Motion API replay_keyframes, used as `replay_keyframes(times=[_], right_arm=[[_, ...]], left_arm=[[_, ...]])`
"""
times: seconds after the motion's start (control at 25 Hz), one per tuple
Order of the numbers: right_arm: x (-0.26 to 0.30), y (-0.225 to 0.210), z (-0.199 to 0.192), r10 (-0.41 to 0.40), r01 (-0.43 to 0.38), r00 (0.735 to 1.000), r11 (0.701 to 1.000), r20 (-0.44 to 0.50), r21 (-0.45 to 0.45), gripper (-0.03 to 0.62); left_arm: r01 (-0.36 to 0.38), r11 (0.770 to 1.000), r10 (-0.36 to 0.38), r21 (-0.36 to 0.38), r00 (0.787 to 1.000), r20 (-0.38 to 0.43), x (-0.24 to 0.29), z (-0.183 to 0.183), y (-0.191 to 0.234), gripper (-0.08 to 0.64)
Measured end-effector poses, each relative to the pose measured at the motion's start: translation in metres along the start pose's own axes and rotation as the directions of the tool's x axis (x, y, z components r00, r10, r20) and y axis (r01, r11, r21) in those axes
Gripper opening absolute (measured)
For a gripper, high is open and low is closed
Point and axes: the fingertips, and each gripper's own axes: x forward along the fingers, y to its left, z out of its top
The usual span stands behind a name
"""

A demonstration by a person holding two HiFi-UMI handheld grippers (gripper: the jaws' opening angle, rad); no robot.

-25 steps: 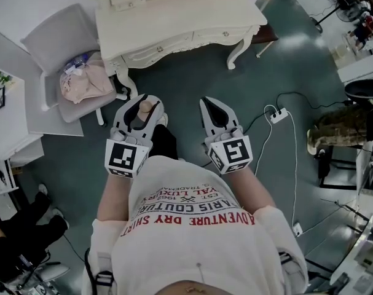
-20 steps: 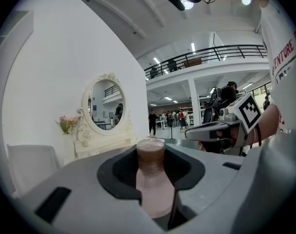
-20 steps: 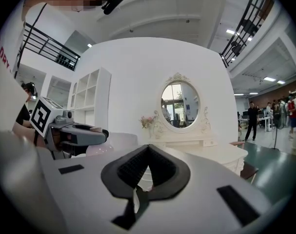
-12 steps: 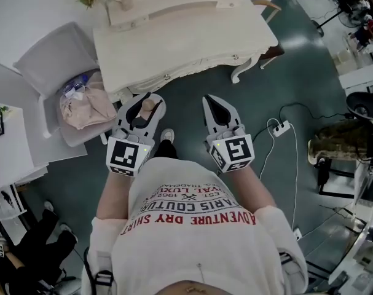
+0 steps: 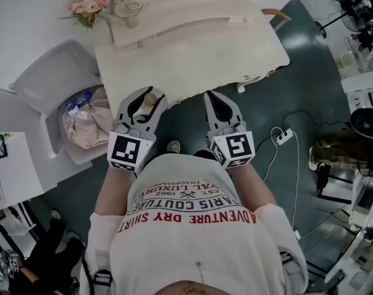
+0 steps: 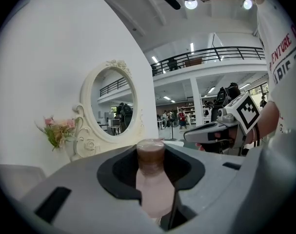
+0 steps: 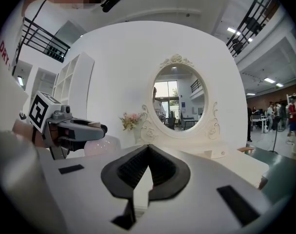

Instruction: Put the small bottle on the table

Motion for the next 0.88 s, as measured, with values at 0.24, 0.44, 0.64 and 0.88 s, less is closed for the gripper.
replay_keyframes(times=[0.24, 0.44, 0.64, 0.88], right_arm=[[0.061, -0.019, -0.010, 0.058, -0.058, 0.997, 0.998, -0.052, -0.002, -0.001], [0.110, -0.042, -0.015, 0.139, -0.139, 0.988, 0.990, -0.068, -0.005, 0.000], [0.156, -0.068, -0.015, 0.245, -0.246, 0.966, 0.969, -0.084, -0.005, -0.001], [0.204, -0.095, -0.019, 0.354, -0.358, 0.929, 0.933, -0.110, -0.020, 0.000]], left_arm=[[-0.042, 0.998, 0.039, -0.044, 0.998, -0.055, 0.038, -0.023, 0.041, 0.135], [-0.115, 0.991, 0.110, -0.063, 0.990, -0.090, 0.074, -0.040, 0.067, 0.135], [-0.212, 0.974, 0.203, -0.082, 0.973, -0.107, 0.110, -0.050, 0.089, 0.135], [-0.314, 0.942, 0.299, -0.115, 0.945, -0.131, 0.150, -0.070, 0.111, 0.135]])
